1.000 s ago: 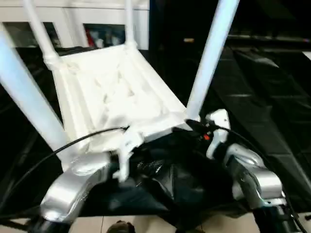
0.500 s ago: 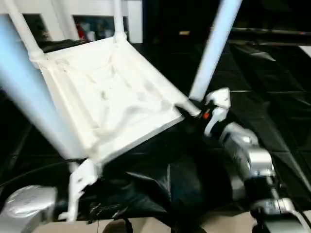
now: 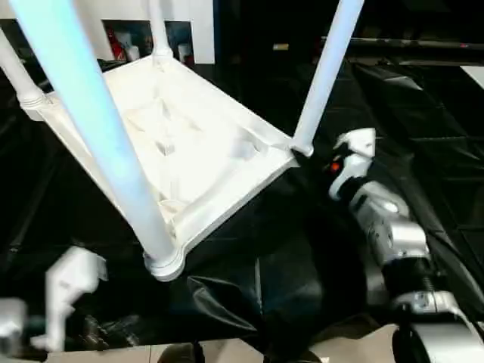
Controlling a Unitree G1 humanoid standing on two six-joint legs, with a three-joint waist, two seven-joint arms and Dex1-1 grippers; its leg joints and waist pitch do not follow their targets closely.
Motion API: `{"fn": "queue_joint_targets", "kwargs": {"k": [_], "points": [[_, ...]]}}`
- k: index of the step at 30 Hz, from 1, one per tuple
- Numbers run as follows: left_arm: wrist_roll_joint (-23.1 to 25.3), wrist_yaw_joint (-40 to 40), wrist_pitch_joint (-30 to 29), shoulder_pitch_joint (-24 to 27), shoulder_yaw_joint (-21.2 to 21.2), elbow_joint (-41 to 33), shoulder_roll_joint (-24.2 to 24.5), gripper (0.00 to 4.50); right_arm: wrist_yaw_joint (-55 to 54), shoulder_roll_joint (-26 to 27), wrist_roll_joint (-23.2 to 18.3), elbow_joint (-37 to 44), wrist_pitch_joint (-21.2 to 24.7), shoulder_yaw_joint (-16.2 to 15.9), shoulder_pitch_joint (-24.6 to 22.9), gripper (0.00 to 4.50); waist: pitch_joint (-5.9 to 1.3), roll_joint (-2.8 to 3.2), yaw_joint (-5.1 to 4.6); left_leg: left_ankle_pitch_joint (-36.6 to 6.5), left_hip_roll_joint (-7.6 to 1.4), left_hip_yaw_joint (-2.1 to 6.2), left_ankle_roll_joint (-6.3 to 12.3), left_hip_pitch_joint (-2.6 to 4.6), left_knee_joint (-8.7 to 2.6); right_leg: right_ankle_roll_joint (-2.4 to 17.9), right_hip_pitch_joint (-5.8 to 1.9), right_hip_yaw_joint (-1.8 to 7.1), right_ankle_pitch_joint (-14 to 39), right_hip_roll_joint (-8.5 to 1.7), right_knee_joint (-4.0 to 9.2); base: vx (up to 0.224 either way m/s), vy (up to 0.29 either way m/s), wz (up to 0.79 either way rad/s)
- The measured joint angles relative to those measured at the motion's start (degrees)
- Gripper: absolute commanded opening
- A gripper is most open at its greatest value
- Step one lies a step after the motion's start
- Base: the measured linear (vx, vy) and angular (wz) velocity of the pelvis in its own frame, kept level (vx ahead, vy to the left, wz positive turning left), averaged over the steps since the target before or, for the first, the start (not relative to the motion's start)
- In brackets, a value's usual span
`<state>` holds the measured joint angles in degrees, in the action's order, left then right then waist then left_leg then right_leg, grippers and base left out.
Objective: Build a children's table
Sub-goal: Rotate table base
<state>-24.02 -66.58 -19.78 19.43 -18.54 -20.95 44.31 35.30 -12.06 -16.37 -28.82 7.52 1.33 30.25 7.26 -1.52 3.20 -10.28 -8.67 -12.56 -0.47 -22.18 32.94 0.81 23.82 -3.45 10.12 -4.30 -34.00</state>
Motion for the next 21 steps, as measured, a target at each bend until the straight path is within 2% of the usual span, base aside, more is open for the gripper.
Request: {"fn": "queue_joint_targets", "kwargs": {"k": [3,7,11,14,21], "points": [[-2.0,-0.1,0.0,-2.4,-3.7,2.7,0.8,4.44,2.6,-1.6,-0.1,2.9,1.5,-1.6,-2.9,3.17,-0.02,-0.03,0.38,0.0,0.0,-0.09,0.0,0.02,0.03,0.1,-0.02,0.05,0.0,-0.01,0.0,0.0,0.0,0.0],[-5.7,1.1,-0.5,-8.2,-3.7,3.6,-1.0,4.44,1.4,-2.4,1.0,3.5,2.4,-1.4,-3.7,3.17,-0.03,0.0,0.68,0.0,0.0,-0.22,-0.03,0.17,0.1,0.3,-0.06,0.17,-0.2,-0.02,-0.09,0.0,0.0,0.0],[-8.3,3.3,-1.1,-14.0,0.4,3.2,-6.1,4.44,-1.7,-2.6,2.5,4.0,4.2,-1.3,-5.2,3.17,-0.11,-0.05,0.9,0.1,-0.01,-0.25,-0.07,0.23,0.19,0.4,-0.1,0.24,-0.3,-0.01,-0.18,0.0,0.0,0.0],[-8.9,4.1,-1.1,-16.5,2.0,3.8,-8.3,4.44,-3.0,-2.7,3.1,4.2,5.7,-1.3,-6.3,3.17,-0.12,-0.02,0.77,0.1,-0.02,-0.25,-0.07,0.22,0.24,0.4,-0.08,0.23,-0.3,0.0,-0.27,0.0,0.0,0.0],[-15.6,6.3,-4.9,-23.6,8.2,2.4,-15.8,4.44,-5.5,-1.6,7.4,1.8,5.4,-4.3,-5.6,3.17,-0.13,0.0,0.52,0.1,-0.11,-0.24,-0.07,0.22,0.71,0.4,-0.08,0.24,-0.3,0.01,-0.62,0.0,0.0,0.0]]}}
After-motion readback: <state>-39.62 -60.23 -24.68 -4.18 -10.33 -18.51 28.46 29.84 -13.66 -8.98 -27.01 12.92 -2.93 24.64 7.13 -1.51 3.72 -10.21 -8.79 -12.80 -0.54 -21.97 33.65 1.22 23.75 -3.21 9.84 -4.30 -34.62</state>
